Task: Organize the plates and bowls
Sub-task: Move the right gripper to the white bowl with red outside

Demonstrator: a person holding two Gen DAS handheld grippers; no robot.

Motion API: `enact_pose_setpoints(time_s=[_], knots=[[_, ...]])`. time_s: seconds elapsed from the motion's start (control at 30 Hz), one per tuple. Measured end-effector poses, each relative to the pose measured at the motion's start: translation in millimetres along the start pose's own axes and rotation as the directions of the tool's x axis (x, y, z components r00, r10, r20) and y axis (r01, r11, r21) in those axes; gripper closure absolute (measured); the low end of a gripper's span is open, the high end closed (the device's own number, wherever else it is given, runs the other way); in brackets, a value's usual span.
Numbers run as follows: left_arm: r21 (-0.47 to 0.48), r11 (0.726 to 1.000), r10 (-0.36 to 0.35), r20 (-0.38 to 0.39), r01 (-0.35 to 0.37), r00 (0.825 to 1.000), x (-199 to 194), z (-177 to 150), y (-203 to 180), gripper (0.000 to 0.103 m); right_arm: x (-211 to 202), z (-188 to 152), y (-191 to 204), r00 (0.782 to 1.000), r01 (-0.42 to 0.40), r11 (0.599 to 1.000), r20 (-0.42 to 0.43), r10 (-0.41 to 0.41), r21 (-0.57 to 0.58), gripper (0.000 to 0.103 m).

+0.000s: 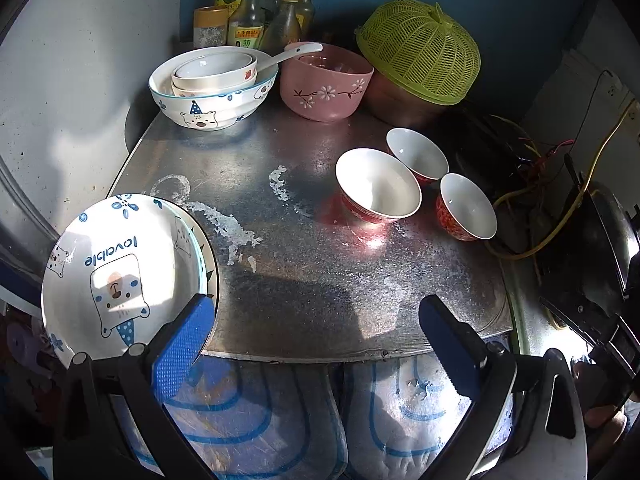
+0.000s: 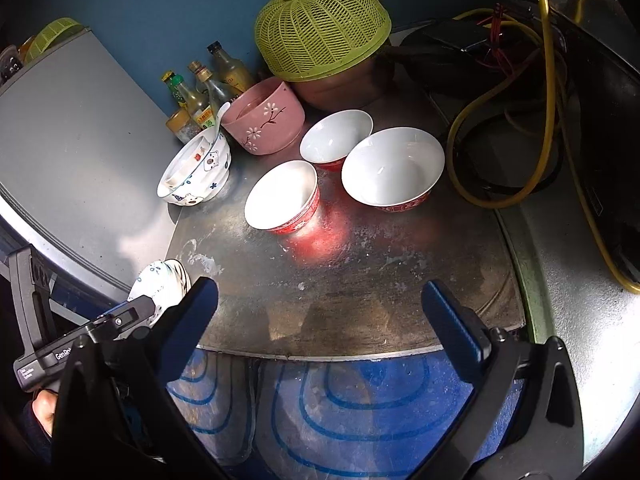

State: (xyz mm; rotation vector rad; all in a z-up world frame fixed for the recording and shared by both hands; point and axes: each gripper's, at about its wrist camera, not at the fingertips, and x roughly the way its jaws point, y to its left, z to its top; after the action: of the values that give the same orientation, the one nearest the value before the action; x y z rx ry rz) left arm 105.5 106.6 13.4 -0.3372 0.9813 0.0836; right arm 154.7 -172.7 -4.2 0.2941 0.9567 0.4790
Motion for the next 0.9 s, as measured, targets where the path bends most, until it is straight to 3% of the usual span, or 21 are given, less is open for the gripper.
enact_pose_setpoints(time_s=[0.2, 0.4, 0.5, 0.73, 0.77, 0.83, 0.9], knots=[[0.011, 1.000, -0.021, -0.031, 0.021, 0.999, 22, 18, -6, 0.001, 8, 10, -11, 0.998, -0.060, 0.997, 0.013, 0.060, 0.047, 0.001], [0.012, 0.998, -0.058, -0.055, 0.058, 0.997, 48, 56, 1, 0.001, 33, 23, -12, 0.995, -0.096, 0.987, -0.005, 0.098, 0.128, 0.002], [0.026, 0.997, -0.076, -0.078, 0.078, 0.994, 67, 76, 5, 0.001, 55, 31, -8, 0.996, -0.076, 0.987, -0.031, 0.081, 0.142, 0.016], [0.063, 0.989, -0.129, -0.129, 0.137, 0.983, 110, 110, 11, 0.002, 113, 44, 1, 0.992, -0.078, 0.973, -0.082, 0.098, 0.217, 0.030], [0.064, 0.987, -0.138, -0.138, 0.148, 0.981, 116, 113, 11, 0.004, 119, 45, 1, 0.992, -0.075, 0.971, -0.081, 0.095, 0.226, 0.033], [0.076, 0.983, -0.154, -0.162, 0.168, 0.975, 130, 120, 10, 0.017, 131, 49, 3, 0.993, -0.066, 0.968, -0.082, 0.088, 0.242, 0.039], [0.097, 0.978, -0.164, -0.187, 0.184, 0.969, 144, 124, 7, 0.020, 142, 53, 3, 0.993, -0.060, 0.963, -0.082, 0.084, 0.263, 0.046]])
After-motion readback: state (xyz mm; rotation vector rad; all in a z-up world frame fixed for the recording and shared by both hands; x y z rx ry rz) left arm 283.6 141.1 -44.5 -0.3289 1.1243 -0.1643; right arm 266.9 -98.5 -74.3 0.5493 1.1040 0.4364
